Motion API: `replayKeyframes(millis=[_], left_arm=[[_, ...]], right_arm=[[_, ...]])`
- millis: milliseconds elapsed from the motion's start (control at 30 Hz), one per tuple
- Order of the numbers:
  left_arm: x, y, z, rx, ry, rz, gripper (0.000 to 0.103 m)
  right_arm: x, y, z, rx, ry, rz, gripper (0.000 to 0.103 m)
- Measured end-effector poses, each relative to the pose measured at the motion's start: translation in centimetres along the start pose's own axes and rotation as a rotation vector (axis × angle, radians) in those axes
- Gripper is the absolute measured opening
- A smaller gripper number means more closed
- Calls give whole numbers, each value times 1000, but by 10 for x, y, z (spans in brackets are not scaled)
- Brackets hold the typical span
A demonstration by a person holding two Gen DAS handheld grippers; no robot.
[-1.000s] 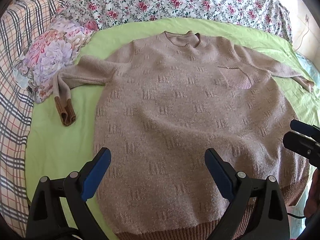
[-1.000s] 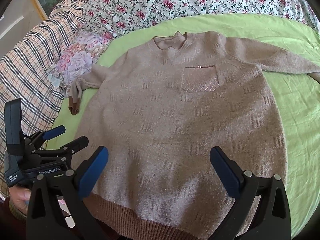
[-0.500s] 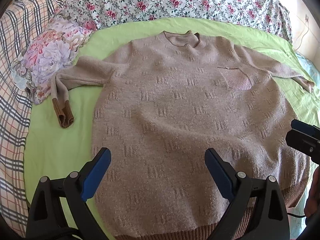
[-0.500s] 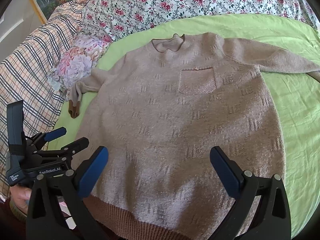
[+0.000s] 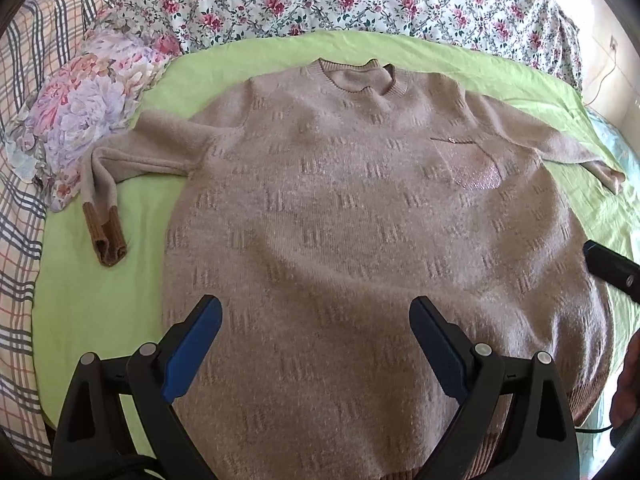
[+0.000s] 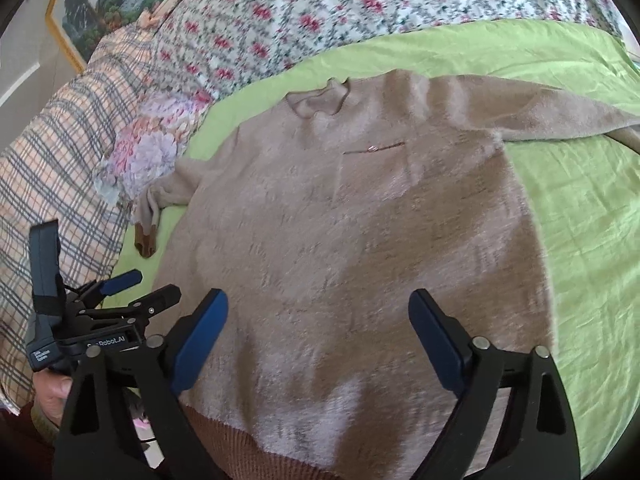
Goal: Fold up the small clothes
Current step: 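Reach the right gripper to the brown sleeve cuff and grasp it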
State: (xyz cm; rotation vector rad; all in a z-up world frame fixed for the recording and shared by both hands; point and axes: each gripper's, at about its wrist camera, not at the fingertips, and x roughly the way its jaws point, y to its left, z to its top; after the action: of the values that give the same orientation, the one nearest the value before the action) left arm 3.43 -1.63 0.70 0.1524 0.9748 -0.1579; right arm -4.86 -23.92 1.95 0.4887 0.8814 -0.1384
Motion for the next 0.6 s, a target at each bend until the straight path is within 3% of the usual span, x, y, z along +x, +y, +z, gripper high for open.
replayKeyframes(millis=[167,367,600], left_arm=[[10,1,15,-6,3,7,95],[20,3,33,-23,4,-9,95],[35,-7,38,-10,40,-37,95]], right_arm=[[-20,-54,17,135,-44,-63,75],[-61,-138,50,300,-144,-145,75],[-102,-273,114,607,-234,-253,75]])
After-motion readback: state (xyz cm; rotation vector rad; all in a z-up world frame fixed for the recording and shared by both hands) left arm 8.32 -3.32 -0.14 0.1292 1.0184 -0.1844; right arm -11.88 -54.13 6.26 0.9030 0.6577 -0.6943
